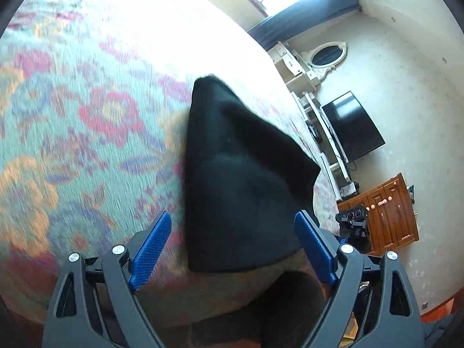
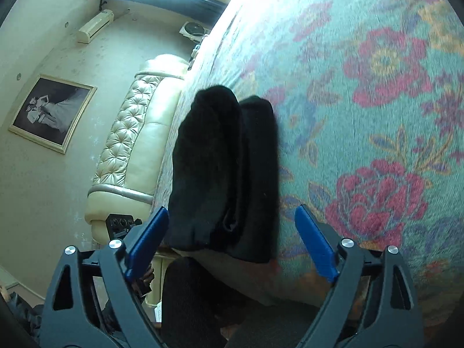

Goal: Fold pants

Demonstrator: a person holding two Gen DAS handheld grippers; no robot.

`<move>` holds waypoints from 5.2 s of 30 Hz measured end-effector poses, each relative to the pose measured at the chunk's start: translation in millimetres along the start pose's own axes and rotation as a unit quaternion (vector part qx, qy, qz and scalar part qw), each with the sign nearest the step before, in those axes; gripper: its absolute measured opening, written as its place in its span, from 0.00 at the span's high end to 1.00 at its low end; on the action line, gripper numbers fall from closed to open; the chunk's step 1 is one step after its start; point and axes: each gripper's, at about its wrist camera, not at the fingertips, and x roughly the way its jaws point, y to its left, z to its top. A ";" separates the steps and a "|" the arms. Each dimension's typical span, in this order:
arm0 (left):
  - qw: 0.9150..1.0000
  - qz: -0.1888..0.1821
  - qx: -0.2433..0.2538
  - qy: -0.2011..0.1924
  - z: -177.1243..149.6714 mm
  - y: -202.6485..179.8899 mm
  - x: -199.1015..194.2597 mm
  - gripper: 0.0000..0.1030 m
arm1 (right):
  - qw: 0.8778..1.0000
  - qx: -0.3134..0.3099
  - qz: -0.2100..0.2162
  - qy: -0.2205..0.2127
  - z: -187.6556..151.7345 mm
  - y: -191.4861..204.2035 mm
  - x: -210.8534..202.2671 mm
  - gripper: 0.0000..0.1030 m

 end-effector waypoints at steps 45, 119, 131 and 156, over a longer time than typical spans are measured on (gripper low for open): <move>0.996 0.027 0.046 0.072 105.7 3.8 165.9 0.17 | 0.998 0.023 0.050 0.025 75.8 -11.8 77.3 0.26; 0.999 0.012 -0.043 -0.029 61.5 90.2 40.3 0.24 | 0.996 0.045 0.077 -0.003 31.9 32.3 154.2 0.29; 0.999 0.003 -0.048 -0.010 56.4 69.4 59.3 0.20 | 1.000 -0.006 -0.019 0.012 10.8 57.5 156.2 0.24; 0.999 0.051 -0.002 -0.012 48.0 55.9 69.3 0.20 | 0.998 0.049 0.014 0.044 23.0 37.0 179.1 0.68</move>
